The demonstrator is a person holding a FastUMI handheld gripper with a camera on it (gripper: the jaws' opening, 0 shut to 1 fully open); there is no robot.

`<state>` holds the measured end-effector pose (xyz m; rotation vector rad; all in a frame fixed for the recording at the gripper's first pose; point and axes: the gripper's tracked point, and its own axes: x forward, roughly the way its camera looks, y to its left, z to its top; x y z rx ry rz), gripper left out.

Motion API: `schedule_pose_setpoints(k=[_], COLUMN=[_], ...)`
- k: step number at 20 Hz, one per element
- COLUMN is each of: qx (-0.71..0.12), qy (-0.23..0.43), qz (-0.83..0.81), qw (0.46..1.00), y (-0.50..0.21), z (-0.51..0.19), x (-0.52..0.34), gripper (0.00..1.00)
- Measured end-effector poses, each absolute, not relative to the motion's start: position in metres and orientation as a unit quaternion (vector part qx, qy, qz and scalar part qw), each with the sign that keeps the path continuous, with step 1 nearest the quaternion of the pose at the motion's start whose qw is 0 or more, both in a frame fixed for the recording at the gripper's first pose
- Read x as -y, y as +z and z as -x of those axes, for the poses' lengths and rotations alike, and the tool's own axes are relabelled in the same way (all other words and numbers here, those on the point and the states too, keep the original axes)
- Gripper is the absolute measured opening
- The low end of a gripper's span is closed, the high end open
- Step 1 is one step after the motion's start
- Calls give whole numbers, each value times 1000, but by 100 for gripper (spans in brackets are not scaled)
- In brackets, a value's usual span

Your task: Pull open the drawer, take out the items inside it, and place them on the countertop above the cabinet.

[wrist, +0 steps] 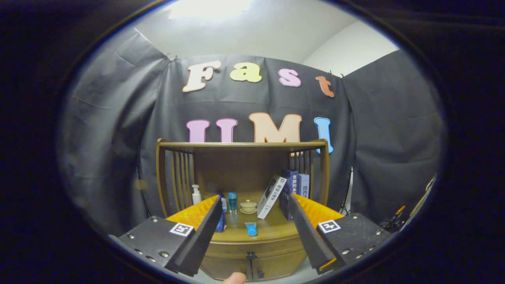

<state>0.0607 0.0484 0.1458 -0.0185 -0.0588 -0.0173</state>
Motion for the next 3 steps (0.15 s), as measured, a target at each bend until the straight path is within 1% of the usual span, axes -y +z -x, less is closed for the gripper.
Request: schedule_pose_setpoints(k=[3], qx=[32], qy=[-9], qz=[9], qw=[999], y=[148], z=[-58], x=[-47], gripper=[99])
